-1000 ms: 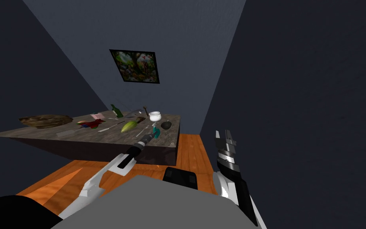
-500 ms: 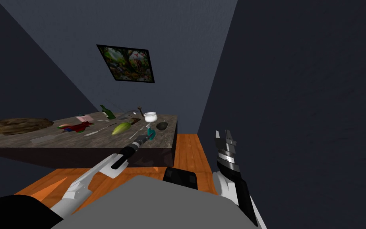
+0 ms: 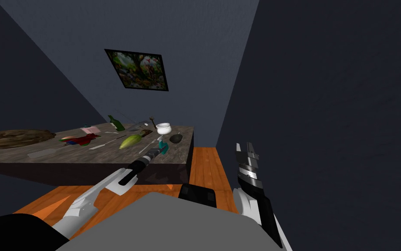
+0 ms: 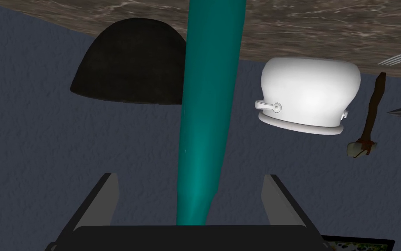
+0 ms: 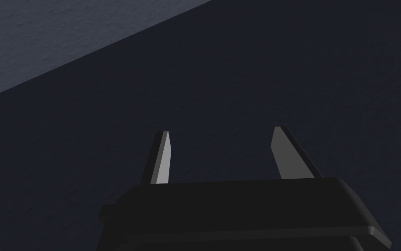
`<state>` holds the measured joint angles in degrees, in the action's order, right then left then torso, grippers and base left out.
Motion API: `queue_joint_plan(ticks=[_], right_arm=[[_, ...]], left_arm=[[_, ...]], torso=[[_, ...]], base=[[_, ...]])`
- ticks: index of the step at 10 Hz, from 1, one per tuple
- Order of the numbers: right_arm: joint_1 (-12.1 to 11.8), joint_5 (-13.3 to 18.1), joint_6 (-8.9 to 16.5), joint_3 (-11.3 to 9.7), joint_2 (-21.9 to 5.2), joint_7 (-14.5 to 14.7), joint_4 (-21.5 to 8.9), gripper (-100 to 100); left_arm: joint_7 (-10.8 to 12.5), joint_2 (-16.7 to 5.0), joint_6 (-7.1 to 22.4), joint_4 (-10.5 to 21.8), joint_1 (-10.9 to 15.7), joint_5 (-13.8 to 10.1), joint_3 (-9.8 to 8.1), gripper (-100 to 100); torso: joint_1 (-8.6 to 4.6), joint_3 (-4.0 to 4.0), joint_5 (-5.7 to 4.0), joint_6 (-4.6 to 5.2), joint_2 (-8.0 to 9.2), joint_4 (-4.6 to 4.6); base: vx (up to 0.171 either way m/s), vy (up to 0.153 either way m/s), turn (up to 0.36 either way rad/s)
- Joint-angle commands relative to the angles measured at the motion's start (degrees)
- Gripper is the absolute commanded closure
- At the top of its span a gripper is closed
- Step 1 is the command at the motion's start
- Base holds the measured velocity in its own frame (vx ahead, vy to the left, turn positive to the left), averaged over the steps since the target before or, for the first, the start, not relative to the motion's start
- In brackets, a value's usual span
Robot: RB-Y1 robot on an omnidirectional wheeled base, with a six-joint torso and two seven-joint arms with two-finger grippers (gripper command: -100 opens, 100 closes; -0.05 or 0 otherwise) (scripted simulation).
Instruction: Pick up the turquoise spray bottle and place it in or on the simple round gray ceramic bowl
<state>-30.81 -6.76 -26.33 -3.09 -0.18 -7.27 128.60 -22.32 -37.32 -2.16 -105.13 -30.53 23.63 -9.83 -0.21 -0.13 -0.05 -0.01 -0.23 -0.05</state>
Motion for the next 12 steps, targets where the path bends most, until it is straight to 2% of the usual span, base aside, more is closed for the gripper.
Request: queue_joint_plan(ticks=[1,2,3,4,8,9,10,12], right_arm=[[0.0,0.0,0.0,0.0,0.0,0.0,0.0,0],[0.0,0.0,0.0,0.0,0.0,0.0,0.0,0],[0.0,0.0,0.0,0.0,0.0,0.0,0.0,0],[0.01,0.0,0.0,0.0,0.0,0.0,0.0,0],[0.01,0.0,0.0,0.0,-0.01,0.0,0.0,0],[0.01,0.0,0.0,0.0,-0.01,0.0,0.0,0],[0.01,0.0,0.0,0.0,-0.01,0.0,0.0,0],[0.01,0.0,0.0,0.01,-0.01,0.0,0.0,0]], left_arm=[[1.08,-1.1,-2.2,2.1,0.13,-0.3,-1.06,-100],[1.7,-1.76,-3.45,3.42,0.23,-0.46,-1.7,-100],[1.19,-1.23,-2.57,2.66,0.23,-0.3,-1.26,-100],[1.31,-1.27,-2.87,2.83,0.25,-0.31,-1.33,100],[1.24,-1.3,-2.82,2.82,0.25,-0.28,-1.36,100],[1.24,-1.3,-2.82,2.82,0.25,-0.28,-1.36,0],[0.47,-0.45,-0.94,0.78,0.03,-0.14,-0.42,100],[-0.45,0.53,0.95,-1.2,-0.13,0.1,0.53,100]], torso=[[0.0,0.0,0.0,0.0,0.0,0.0],[-0.01,-0.01,0.0,0.0,-0.02,-0.01],[0.06,0.06,0.01,-0.01,0.11,0.02],[0.14,0.11,0.03,0.01,0.19,0.04],[0.26,0.14,0.1,0.02,0.25,0.05],[0.25,0.14,0.09,0.02,0.25,0.05],[0.25,0.14,0.09,0.02,0.26,0.05],[0.39,0.19,0.13,0.06,0.34,0.07]], base=[[0.075,-0.069,0.01],[0.023,-0.045,0.094],[0.007,-0.018,0.019],[0.0,0.0,0.0],[0.0,0.0,0.0],[0.0,0.0,0.0],[-0.027,0.036,-0.078],[-0.036,0.058,-0.036]])
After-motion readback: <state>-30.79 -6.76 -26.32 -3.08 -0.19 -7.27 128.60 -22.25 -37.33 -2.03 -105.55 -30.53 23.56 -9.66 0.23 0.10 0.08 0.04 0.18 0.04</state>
